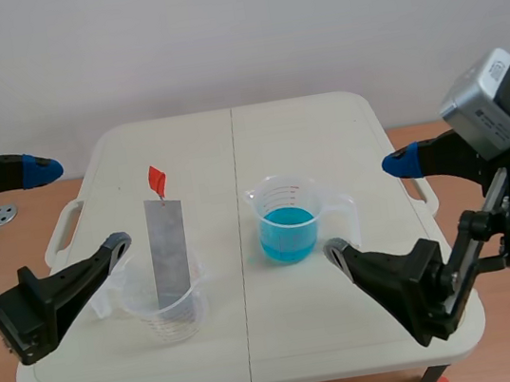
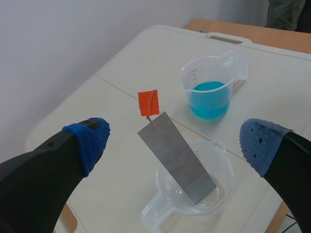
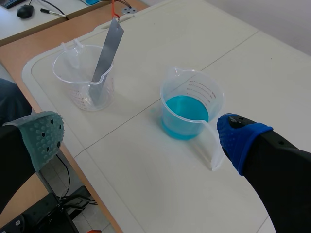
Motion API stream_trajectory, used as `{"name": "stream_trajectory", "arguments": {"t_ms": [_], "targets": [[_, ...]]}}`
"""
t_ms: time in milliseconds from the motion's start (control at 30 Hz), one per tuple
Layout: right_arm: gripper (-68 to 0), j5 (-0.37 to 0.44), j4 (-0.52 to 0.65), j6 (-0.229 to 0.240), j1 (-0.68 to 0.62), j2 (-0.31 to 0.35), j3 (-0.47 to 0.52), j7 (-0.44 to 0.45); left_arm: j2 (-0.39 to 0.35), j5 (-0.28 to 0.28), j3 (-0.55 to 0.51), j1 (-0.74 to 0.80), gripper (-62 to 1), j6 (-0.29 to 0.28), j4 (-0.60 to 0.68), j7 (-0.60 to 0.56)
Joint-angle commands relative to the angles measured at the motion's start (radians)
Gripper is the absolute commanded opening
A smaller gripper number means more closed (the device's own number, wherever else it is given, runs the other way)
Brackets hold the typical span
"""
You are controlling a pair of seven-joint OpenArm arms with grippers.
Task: Hold the metal plate by the orange handle, dip it into the blue solution, take it out and point at it, then put the plate back in the beaker on the left.
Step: 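Return to the home posture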
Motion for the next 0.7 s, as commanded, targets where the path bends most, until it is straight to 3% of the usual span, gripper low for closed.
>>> {"name": "stream_trajectory", "arguments": {"t_ms": [0, 667], "targets": [[-1.2, 0.019, 0.018, 0.008, 0.003, 0.002, -0.002, 0.019, 0.002, -0.013, -0.004, 0.000, -3.5, 0.002, 0.020, -0.014], [-1.2, 0.022, 0.018, 0.008, 0.003, 0.000, -0.002, 0.022, 0.002, -0.013, -0.004, 0.000, -3.5, 0.002, 0.020, 0.002]]}}
